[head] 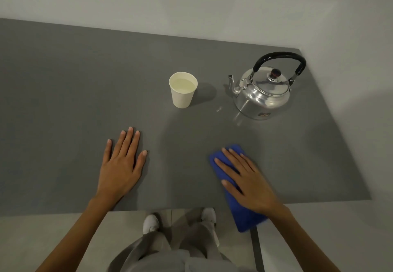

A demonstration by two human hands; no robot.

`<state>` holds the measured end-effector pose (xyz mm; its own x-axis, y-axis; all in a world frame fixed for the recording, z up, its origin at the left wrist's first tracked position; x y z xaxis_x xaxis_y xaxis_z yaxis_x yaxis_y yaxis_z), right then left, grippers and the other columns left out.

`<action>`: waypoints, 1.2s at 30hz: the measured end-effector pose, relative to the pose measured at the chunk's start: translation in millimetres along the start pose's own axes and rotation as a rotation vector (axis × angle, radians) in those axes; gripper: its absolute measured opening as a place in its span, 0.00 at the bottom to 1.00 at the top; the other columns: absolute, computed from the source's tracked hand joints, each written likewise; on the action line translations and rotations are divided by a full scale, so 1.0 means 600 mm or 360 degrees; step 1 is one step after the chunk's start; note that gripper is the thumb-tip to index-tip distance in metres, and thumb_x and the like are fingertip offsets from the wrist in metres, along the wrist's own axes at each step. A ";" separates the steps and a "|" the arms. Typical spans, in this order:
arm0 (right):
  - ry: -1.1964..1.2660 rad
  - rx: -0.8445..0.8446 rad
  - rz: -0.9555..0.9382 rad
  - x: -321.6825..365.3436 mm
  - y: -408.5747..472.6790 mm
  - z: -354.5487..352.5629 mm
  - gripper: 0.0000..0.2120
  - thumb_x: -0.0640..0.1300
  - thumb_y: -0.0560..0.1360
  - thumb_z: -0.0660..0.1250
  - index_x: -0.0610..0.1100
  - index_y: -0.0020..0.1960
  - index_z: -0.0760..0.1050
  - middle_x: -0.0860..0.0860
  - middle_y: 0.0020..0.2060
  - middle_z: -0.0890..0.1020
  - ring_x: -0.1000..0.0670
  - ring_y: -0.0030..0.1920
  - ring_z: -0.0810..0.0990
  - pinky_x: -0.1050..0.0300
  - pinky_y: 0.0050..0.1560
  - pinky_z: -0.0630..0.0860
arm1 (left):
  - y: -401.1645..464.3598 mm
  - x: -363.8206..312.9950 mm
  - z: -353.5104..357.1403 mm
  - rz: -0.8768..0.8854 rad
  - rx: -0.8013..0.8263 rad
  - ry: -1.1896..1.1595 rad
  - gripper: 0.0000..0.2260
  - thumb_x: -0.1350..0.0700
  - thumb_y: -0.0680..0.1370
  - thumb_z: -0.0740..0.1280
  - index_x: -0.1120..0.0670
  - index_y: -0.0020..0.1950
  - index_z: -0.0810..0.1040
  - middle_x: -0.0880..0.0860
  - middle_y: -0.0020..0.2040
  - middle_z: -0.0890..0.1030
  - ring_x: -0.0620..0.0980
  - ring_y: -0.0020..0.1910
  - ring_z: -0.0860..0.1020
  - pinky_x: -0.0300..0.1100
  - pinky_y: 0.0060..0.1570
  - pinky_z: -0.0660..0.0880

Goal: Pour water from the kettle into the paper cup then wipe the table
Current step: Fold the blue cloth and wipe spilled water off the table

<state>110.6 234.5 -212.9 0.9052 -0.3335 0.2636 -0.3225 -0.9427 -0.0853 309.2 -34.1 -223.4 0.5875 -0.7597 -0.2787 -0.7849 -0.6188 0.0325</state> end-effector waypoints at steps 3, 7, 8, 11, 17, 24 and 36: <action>0.0043 -0.0036 0.0169 -0.059 -0.079 -0.017 0.27 0.60 0.80 0.46 0.53 0.77 0.52 0.52 0.78 0.52 0.51 0.77 0.49 0.45 0.74 0.49 | 0.000 0.000 -0.001 0.0004 0.0003 -0.0003 0.29 0.40 0.78 0.41 0.53 0.76 0.50 0.52 0.77 0.52 0.49 0.77 0.48 0.54 0.75 0.45; 0.0042 -0.0055 0.0412 -0.144 -0.102 -0.067 0.30 0.64 0.78 0.44 0.50 0.76 0.55 0.52 0.76 0.55 0.51 0.76 0.50 0.41 0.74 0.54 | 0.001 0.000 0.000 0.0006 0.0003 -0.0007 0.29 0.40 0.78 0.42 0.53 0.76 0.51 0.52 0.77 0.53 0.50 0.77 0.49 0.55 0.75 0.46; 0.0045 -0.0063 0.0429 -0.154 -0.090 -0.073 0.32 0.65 0.78 0.43 0.49 0.76 0.55 0.52 0.76 0.54 0.51 0.76 0.50 0.43 0.74 0.52 | 0.001 0.001 0.001 0.0005 0.0008 -0.0001 0.29 0.40 0.78 0.42 0.53 0.76 0.51 0.52 0.77 0.53 0.50 0.77 0.49 0.55 0.75 0.46; 0.0023 -0.0124 0.0440 -0.160 -0.039 -0.076 0.34 0.65 0.77 0.43 0.46 0.76 0.56 0.50 0.76 0.55 0.49 0.76 0.50 0.46 0.75 0.49 | 0.001 0.001 0.001 -0.0002 0.0014 0.0011 0.29 0.40 0.78 0.41 0.53 0.76 0.50 0.52 0.77 0.52 0.49 0.77 0.48 0.54 0.76 0.45; -0.0047 -0.0173 0.0307 -0.098 0.083 -0.054 0.27 0.57 0.79 0.52 0.50 0.76 0.55 0.51 0.76 0.55 0.49 0.77 0.50 0.48 0.76 0.49 | -0.001 0.000 0.001 -0.0001 -0.0010 -0.0004 0.29 0.40 0.79 0.41 0.52 0.76 0.50 0.51 0.77 0.53 0.49 0.77 0.48 0.53 0.75 0.45; -0.0140 -0.0091 -0.0111 0.069 0.139 0.009 0.28 0.59 0.80 0.50 0.52 0.77 0.50 0.49 0.78 0.51 0.49 0.77 0.46 0.48 0.76 0.47 | 0.000 0.002 0.002 0.0002 -0.0003 -0.0003 0.29 0.40 0.79 0.42 0.52 0.77 0.50 0.52 0.78 0.53 0.49 0.77 0.47 0.53 0.76 0.44; -0.0064 0.0071 0.0064 -0.044 0.026 -0.030 0.29 0.62 0.79 0.43 0.52 0.77 0.51 0.51 0.77 0.51 0.50 0.77 0.47 0.43 0.75 0.50 | 0.001 0.003 0.000 -0.0008 0.0024 -0.0011 0.29 0.40 0.79 0.42 0.53 0.77 0.51 0.51 0.77 0.52 0.49 0.77 0.48 0.54 0.76 0.45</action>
<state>76.6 229.0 -204.2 0.9025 -0.3700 0.2206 -0.3467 -0.9278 -0.1378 309.9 -35.8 -224.2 0.5900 -0.7553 -0.2855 -0.7850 -0.6193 0.0164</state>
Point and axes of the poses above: each hand's wrist, its own y-axis towards the middle knuckle, its own z-axis out of the palm, x = y × z, the point moved 2 cm from there along y, towards the middle knuckle
